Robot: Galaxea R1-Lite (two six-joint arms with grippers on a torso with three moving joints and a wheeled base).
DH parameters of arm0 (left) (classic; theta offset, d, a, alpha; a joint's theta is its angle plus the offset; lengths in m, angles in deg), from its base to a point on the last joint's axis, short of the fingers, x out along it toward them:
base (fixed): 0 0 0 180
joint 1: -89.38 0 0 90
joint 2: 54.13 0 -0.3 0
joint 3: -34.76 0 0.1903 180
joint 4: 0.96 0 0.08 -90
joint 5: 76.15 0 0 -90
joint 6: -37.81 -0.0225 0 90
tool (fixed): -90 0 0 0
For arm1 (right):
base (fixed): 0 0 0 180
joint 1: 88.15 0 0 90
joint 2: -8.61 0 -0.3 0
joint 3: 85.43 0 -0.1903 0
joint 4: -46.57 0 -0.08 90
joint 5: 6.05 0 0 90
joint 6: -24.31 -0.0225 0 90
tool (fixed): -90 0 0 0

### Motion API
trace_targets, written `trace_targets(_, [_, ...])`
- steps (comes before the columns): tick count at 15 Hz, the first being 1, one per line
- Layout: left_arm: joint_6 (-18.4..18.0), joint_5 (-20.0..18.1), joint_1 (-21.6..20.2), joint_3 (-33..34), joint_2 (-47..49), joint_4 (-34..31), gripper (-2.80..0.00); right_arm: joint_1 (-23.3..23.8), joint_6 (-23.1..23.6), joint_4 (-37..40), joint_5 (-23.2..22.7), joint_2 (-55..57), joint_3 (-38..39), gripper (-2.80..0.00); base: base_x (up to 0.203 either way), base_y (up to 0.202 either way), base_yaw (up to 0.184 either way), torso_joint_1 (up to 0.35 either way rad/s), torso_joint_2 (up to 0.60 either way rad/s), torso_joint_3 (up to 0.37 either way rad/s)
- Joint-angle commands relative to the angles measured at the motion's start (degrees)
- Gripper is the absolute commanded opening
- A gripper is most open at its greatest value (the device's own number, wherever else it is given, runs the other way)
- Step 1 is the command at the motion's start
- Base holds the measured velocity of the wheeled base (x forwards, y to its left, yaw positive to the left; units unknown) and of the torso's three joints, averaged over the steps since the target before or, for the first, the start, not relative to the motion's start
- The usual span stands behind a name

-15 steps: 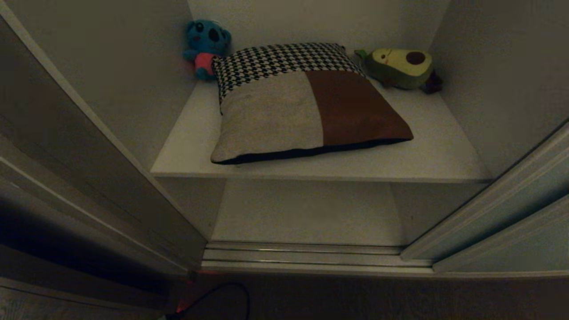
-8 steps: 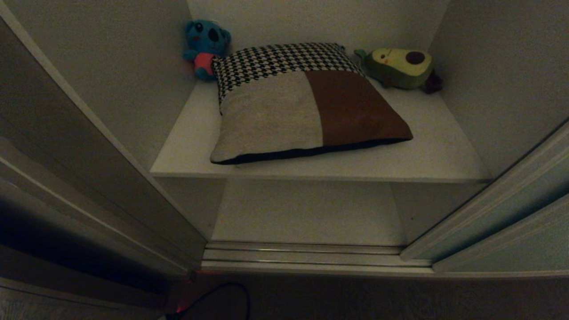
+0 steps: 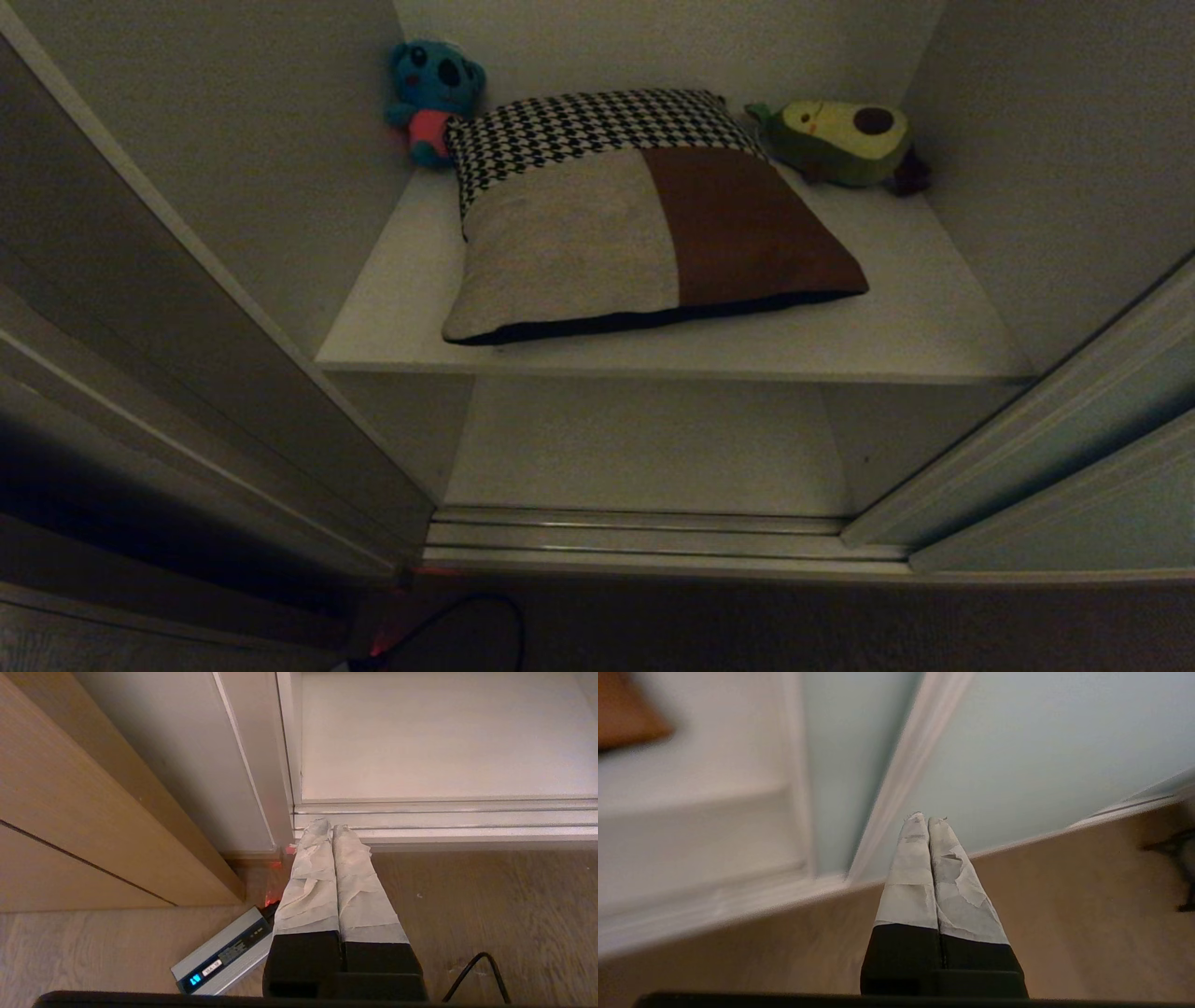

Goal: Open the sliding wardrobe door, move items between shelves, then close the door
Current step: Close the door

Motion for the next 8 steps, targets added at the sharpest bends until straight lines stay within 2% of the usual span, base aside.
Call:
trace_targets(1, [-0.01, 0.02, 0.0, 0.0, 0.01, -0.04, -2.8, 0.59, 0.11, -1.38, 1.58, 0.09, 0.07, -2.8, 0.0, 0.0, 0.0, 0.0, 0.0, 0.0])
trace_targets(2, [-0.01, 0.02, 0.0, 0.0, 0.01, -0.04, -2.8, 0.4, 0.24, -2.16, 5.58, -0.5, 0.05, -2.8, 0.0, 0.0, 0.0, 0.0, 0.0, 0.0])
trace_targets(4, [-0.01, 0.02, 0.0, 0.0, 0.01, -0.04, -2.8, 0.28, 0.33, -7.44, 9.93, -0.29, 0.25, -2.8, 0.0, 0.0, 0.0, 0.0, 0.0, 0.0])
trace_targets(6, [-0.01, 0.02, 0.0, 0.0, 0.01, -0.04, -2.8, -0.71, 4.9, -12.24, 10.78, -0.97, 0.57, -2.8, 0.0, 0.0, 0.0, 0.0, 0.0, 0.0])
trace_targets(8, [-0.01, 0.02, 0.0, 0.0, 0.01, -0.04, -2.8, -4.28, 11.04, -14.13, 10.91, -4.57, 0.77, -2.8, 0.0, 0.0, 0.0, 0.0, 0.0, 0.0])
